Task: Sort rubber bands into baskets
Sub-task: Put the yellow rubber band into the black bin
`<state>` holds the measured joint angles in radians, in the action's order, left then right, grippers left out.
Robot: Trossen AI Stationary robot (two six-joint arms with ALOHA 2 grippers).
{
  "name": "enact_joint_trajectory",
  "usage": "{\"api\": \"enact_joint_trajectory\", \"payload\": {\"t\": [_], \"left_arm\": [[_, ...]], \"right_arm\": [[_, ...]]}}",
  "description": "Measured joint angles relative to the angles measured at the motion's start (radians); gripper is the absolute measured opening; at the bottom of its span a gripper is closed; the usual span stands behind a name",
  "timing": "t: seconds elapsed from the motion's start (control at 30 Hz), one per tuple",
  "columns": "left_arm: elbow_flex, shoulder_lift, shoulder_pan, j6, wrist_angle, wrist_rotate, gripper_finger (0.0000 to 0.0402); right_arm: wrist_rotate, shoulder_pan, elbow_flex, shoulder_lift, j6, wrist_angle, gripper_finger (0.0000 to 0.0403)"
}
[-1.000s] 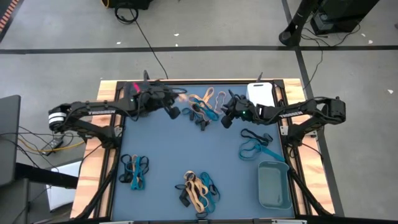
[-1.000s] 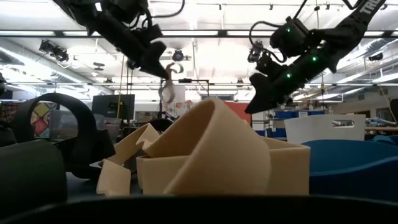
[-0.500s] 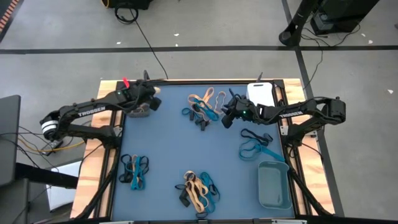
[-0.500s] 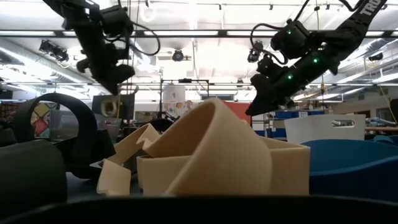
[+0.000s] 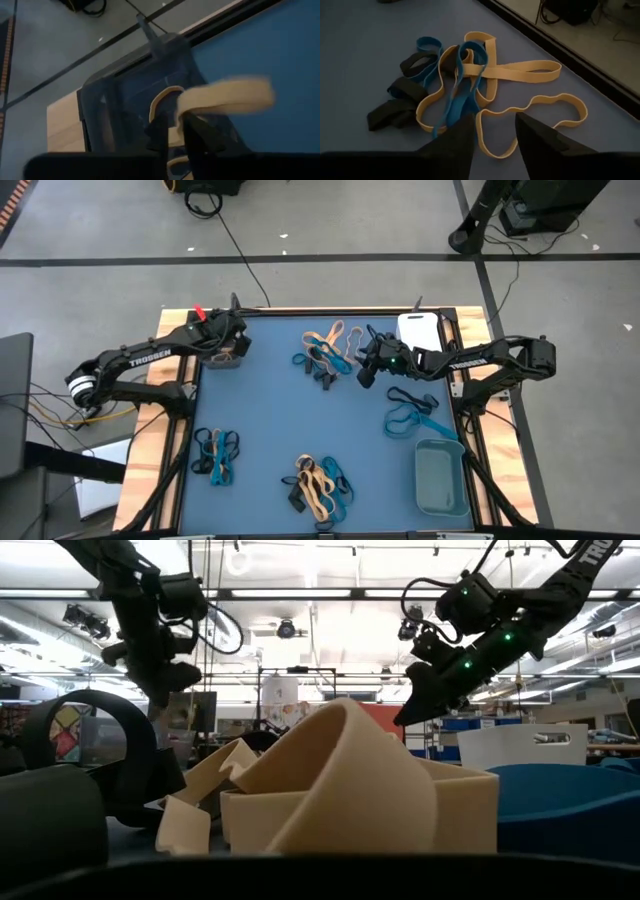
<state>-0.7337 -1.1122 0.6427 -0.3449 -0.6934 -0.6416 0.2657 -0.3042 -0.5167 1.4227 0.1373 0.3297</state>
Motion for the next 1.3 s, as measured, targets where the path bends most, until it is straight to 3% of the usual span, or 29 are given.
{"api": "enact_joint_trajectory", "payload": {"t": [0.23, 0.37, 0.63, 0.97, 1.13, 1.3], "left_arm": [[0.048, 0.000, 0.041, -0.082, -0.007, -0.028, 0.0170], [0.084, 0.000, 0.045, -0.093, 0.001, -0.045, 0.0202], [0.086, 0.000, 0.043, -0.083, 0.134, -0.040, 0.0209], [0.086, 0.000, 0.009, -0.060, 0.307, 0.135, 0.0209], [0.086, 0.000, -0.035, -0.048, 0.308, 0.139, 0.0209], [0.086, 0.000, -0.062, -0.033, 0.317, 0.138, 0.0209]], "right_arm": [[-0.044, 0.012, 0.000, 0.000, 0.045, -0.032, 0.0178], [-0.058, 0.002, 0.000, 0.000, -0.023, -0.019, 0.0179], [-0.179, -0.132, -0.109, 0.047, -0.065, -0.093, 0.0163], [-0.179, -0.236, -0.315, 0.323, 0.025, -0.307, 0.0153], [-0.106, -0.251, -0.388, 0.378, 0.047, -0.376, 0.0154], [0.015, -0.248, -0.400, 0.343, 0.051, -0.428, 0.0152]]}}
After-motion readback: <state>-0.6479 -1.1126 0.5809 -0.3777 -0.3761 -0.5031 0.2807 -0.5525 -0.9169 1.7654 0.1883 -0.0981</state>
